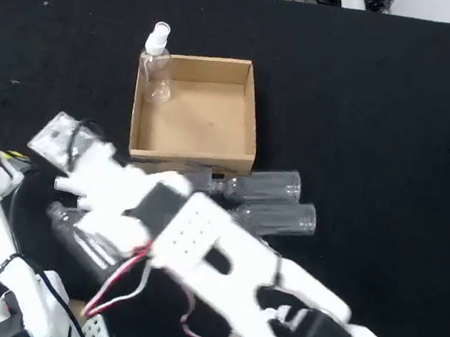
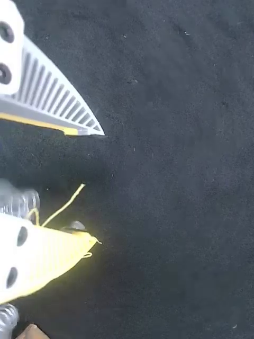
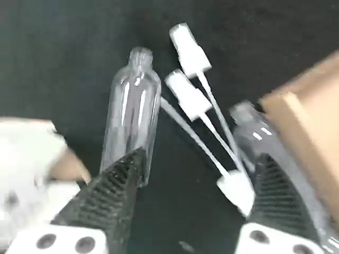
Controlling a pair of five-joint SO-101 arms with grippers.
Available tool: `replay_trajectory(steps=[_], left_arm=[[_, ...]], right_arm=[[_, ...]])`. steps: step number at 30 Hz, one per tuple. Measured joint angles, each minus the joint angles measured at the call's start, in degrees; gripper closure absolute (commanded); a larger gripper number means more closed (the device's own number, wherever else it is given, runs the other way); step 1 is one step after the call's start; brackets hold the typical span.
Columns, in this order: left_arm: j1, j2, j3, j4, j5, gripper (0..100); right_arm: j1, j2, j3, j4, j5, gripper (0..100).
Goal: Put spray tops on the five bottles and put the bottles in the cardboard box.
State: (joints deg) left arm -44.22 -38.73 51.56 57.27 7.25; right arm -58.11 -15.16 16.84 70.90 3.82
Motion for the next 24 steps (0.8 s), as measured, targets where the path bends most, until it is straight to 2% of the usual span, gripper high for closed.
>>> replay_trajectory(steps=[4,9,12,14,19,24], left_arm=[[3.1,0.0,-0.4,3.0,-9.9,82],[8.9,0.0,-10.3,16.3,-16.8,82],[13.6,0.0,-15.9,25.6,-18.1,82],[16.0,-0.1,-16.7,28.9,-18.4,82],[17.3,-0.1,-13.5,31.7,-18.5,82],[17.9,0.5,-5.5,32.1,-18.5,72]], right_arm=[[8.4,-7.1,3.0,7.5,10.0,76.5],[19.1,-18.4,11.0,12.2,18.5,76.6],[23.0,-27.4,16.0,12.5,21.6,76.7],[25.0,-33.0,19.3,12.5,23.1,76.8],[28.8,-42.5,24.9,12.5,26.4,76.8],[30.5,-43.2,28.2,10.9,27.0,76.8]])
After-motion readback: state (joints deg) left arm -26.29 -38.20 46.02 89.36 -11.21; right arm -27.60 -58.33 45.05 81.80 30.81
